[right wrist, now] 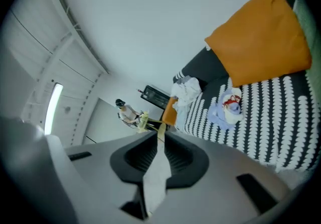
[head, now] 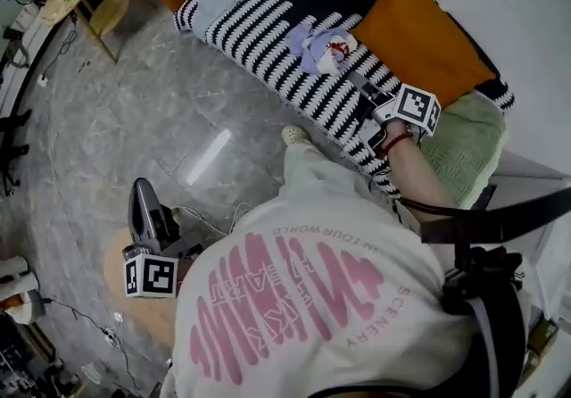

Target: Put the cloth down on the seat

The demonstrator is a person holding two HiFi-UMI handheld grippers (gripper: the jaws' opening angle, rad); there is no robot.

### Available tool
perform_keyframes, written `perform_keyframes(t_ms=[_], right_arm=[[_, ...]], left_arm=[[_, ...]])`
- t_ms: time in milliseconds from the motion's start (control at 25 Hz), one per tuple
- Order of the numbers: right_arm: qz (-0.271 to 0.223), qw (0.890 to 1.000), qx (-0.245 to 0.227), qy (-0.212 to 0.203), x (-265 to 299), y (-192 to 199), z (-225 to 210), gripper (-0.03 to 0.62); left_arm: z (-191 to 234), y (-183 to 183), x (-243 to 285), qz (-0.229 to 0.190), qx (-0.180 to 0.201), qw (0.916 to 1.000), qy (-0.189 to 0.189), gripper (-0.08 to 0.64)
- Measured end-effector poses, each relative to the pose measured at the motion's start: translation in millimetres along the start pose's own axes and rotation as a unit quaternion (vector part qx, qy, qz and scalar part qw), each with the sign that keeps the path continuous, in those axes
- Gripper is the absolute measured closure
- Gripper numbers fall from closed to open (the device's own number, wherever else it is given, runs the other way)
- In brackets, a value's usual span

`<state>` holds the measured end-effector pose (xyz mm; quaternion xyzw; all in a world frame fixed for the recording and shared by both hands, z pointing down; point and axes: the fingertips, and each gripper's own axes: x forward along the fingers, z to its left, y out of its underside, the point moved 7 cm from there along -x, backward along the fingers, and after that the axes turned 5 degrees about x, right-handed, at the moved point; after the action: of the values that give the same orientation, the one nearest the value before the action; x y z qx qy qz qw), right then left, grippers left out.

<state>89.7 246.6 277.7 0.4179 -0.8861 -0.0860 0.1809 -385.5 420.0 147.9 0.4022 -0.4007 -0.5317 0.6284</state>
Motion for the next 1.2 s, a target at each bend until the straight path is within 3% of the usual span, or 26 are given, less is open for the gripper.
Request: perform_keyframes(t_ms=[160,360,520,640,840,960,1200], right_arm=[[-0.013,0.992,-0.021,-0.127,-25,0,55,0.571],[-0.036,0.975,-0.041,-0.215,-63,-11,103,0.58],[-0.052,0.96,-0.049,-0.27,-78,-31,131,0.58],[-0.031,0.958,-0.057,-0.278,-87,-39,144,0.581],[0.001,0.967,-0.086,-0.24,-114,-46,126,0.58],[-0.015,0.971,-0.086,-0.225,-130,-52,108,0.581],[-0.057,0.968,-0.06,-0.236,-157,-74,89,0.581]], left_arm=[[-19,7,5,0.012,-0.012,0.9991,0.039,0.551],[-47,7,10,0.02,-0.025,0.9952,0.093,0.551],[-68,6,15,0.025,-0.028,0.9933,0.11,0.551],[-88,5,14,0.026,-0.034,0.9933,0.107,0.551],[-122,11,16,0.031,-0.041,0.9929,0.108,0.551],[-137,13,19,0.025,-0.04,0.9921,0.116,0.551],[-155,14,20,0.02,-0.033,0.9907,0.131,0.551]])
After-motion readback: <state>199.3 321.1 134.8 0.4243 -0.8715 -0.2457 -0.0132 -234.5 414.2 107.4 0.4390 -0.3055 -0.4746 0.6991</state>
